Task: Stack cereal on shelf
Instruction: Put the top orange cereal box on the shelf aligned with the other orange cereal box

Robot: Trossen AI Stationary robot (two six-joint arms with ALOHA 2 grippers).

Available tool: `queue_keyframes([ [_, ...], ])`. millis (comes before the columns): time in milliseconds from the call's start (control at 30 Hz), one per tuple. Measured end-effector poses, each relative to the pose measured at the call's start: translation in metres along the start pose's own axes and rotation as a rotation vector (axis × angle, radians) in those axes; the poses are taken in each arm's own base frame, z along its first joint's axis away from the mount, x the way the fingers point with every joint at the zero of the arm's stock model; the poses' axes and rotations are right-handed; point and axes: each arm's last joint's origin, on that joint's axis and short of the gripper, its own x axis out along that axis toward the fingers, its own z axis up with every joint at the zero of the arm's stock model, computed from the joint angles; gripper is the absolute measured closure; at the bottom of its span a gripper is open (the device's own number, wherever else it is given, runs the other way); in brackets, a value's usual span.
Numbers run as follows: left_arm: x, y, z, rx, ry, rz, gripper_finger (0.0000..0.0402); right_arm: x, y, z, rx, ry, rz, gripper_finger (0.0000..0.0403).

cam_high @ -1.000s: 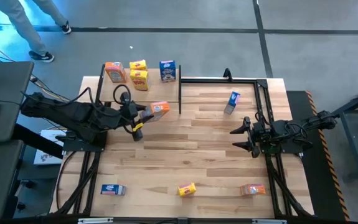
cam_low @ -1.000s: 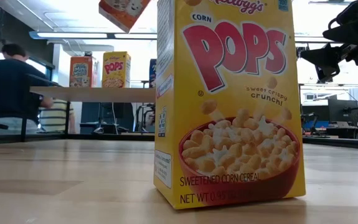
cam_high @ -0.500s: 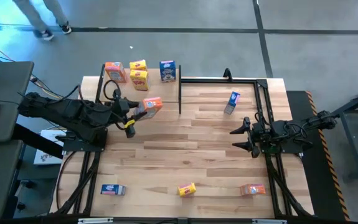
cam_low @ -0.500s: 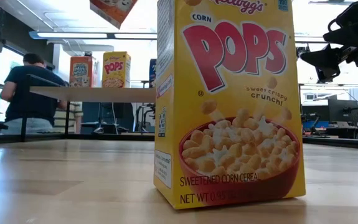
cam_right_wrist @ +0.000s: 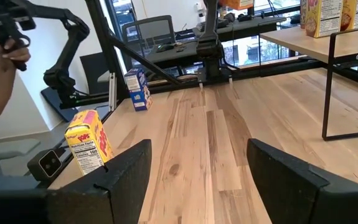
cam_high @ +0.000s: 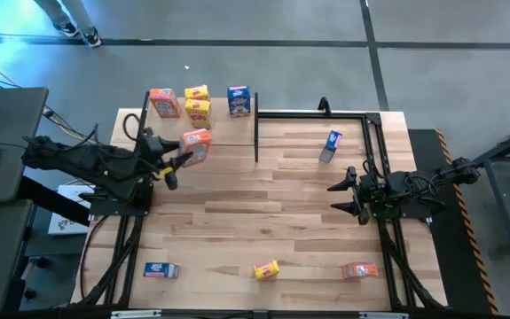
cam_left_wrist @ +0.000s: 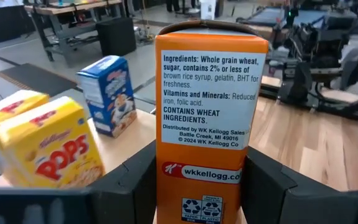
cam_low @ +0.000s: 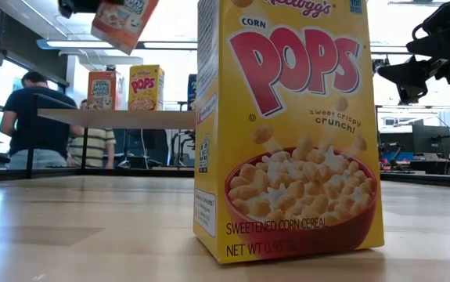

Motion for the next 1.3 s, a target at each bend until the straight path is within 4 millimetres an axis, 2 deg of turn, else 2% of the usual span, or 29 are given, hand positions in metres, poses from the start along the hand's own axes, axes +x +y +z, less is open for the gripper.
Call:
queue_keyframes([
  [400, -0.020, 0.034, -0.042, -0.078, -0.087, 0.096, 0.0234, 0.000, 0.000, 0.000, 0.000, 0.001, 0.000, 0.0146],
  [667, -0.028, 0.053, -0.069, -0.121, -0.146, 0.274, 0.0234, 0.000, 0.000, 0.000, 0.000, 0.001, 0.000, 0.0146],
  [867, -0.025, 0.057, -0.089, -0.133, -0.178, 0.428, 0.0234, 0.000, 0.000, 0.000, 0.000, 0.001, 0.000, 0.0146],
  [1033, -0.023, 0.057, -0.093, -0.157, -0.209, 0.545, 0.0234, 0.000, 0.000, 0.000, 0.000, 0.001, 0.000, 0.0146],
  [1300, -0.017, 0.053, -0.098, -0.161, -0.211, 0.622, 0.0234, 0.000, 0.000, 0.000, 0.000, 0.001, 0.000, 0.0146],
])
